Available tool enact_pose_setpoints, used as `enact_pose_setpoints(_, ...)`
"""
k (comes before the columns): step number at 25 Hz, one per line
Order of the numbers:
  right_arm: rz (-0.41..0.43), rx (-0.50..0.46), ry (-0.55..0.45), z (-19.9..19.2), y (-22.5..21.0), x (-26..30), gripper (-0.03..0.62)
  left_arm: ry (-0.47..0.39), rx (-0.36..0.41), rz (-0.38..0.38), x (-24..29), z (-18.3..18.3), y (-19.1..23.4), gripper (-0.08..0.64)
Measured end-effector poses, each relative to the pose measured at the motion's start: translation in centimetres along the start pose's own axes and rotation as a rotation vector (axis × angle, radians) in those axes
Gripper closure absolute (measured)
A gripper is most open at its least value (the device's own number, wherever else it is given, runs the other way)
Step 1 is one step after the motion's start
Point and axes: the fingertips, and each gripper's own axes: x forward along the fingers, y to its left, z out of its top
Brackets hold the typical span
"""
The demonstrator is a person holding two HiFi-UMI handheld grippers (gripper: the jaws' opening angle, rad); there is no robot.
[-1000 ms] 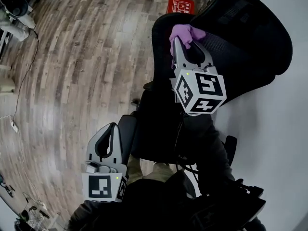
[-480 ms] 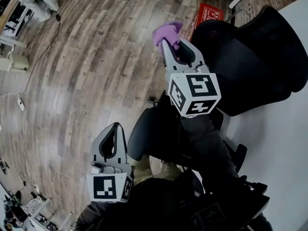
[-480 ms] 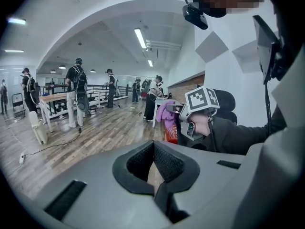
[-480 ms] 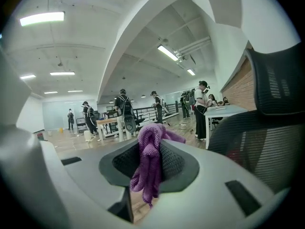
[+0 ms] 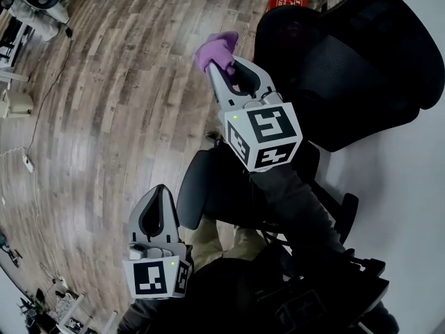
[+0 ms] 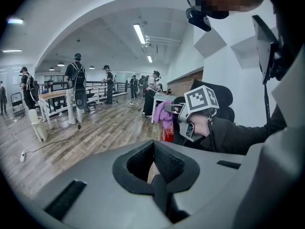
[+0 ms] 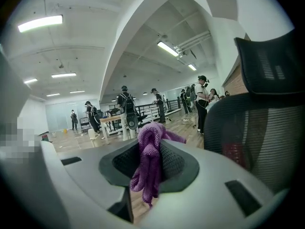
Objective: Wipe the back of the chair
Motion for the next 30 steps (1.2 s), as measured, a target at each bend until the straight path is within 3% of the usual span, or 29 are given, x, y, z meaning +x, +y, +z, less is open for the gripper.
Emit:
enact_pose_setpoints(11, -0.114, 0.043, 0.059, -5.9, -7.2, -1.6, 0.497, 0.084, 0.055, -0.116, 5.2, -2.1, -3.7, 0.551)
enact_pose_setpoints(30, -0.317, 0.087, 0.019, -6.6, -18.1, -11.5, 0.497, 0.121, 0.16, -0.293, 7.4, -3.0, -13.3, 0.551)
